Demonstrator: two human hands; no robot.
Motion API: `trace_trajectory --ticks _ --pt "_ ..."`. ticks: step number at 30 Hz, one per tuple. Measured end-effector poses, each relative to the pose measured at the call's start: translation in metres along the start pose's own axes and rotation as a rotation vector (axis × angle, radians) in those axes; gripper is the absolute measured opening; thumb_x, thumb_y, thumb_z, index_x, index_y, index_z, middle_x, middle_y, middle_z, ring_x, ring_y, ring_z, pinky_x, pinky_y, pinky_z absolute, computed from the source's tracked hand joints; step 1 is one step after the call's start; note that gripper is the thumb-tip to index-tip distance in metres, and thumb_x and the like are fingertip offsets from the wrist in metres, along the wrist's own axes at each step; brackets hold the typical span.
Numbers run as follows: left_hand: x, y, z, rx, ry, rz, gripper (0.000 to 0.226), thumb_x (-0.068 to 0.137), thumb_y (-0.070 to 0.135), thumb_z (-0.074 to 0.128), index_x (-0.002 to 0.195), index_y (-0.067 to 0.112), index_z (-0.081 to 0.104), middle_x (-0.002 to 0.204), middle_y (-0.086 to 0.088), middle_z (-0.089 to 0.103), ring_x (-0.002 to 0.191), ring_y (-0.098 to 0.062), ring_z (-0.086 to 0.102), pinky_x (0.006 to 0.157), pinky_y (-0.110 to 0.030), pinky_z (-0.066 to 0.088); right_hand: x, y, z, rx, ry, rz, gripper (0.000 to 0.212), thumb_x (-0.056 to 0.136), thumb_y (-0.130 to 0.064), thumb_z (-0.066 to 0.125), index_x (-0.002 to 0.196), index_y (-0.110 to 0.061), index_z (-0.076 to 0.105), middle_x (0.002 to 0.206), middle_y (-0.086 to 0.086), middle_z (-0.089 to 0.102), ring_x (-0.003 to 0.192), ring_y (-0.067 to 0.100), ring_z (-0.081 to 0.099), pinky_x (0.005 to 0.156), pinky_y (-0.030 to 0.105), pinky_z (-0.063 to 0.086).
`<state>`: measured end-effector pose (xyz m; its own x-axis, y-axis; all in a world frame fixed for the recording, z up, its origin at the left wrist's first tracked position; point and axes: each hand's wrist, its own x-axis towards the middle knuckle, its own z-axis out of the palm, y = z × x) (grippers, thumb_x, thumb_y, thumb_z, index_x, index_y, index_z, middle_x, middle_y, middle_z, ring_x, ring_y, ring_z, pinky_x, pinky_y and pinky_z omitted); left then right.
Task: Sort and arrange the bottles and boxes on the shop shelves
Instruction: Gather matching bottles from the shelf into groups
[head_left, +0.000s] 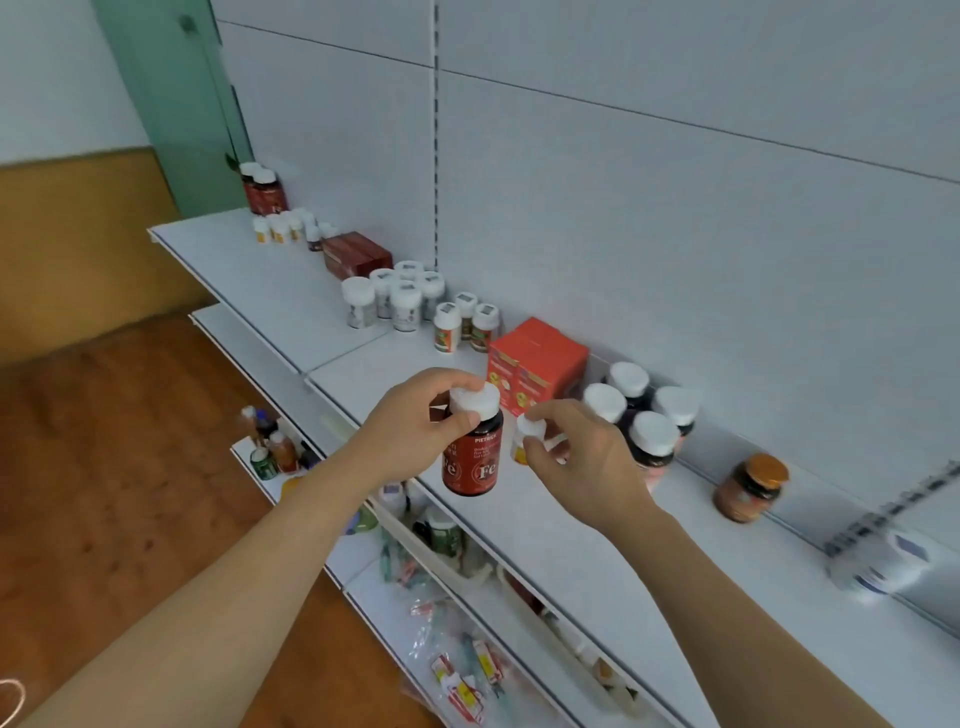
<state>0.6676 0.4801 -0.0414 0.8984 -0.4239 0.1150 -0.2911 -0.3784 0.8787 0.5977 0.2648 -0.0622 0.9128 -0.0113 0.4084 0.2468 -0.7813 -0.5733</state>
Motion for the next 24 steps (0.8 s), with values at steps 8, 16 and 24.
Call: trace_trajectory --ticks 8,16,24 --pt "0.037 -0.058 -0.120 -0.039 0.002 0.016 0.032 0.090 0.017 0.069 0.112 0.038 0.062 0.128 0.009 0.060 0.112 -0.008 0.060 0.099 -0.034 0.051 0.079 -0.063 0.093 -0.027 0.065 0.014 0.022 0.084 -0.015 0.069 0.107 -0.015 0.067 0.096 -0.009 0.061 0.073 0.001 0.055 0.068 0.007 0.043" --pt "0.063 -0.121 -0.228 -0.025 0.069 -0.029 0.033 0.091 0.019 0.068 0.117 0.036 0.060 0.128 0.011 0.058 0.114 -0.010 0.058 0.099 -0.036 0.051 0.153 -0.114 0.179 -0.046 0.123 0.007 0.021 0.085 -0.019 0.068 0.106 -0.016 0.067 0.093 -0.012 0.058 0.078 0.003 0.053 0.066 0.028 0.052" --pt "0.133 -0.181 -0.309 0.023 0.095 -0.047 0.032 0.092 0.019 0.067 0.120 0.031 0.061 0.129 0.011 0.057 0.115 -0.009 0.056 0.095 -0.025 0.050 0.262 -0.130 0.257 0.007 0.126 0.036 0.023 0.084 -0.018 0.069 0.107 -0.017 0.066 0.094 -0.010 0.060 0.074 0.002 0.054 0.065 0.003 0.040"
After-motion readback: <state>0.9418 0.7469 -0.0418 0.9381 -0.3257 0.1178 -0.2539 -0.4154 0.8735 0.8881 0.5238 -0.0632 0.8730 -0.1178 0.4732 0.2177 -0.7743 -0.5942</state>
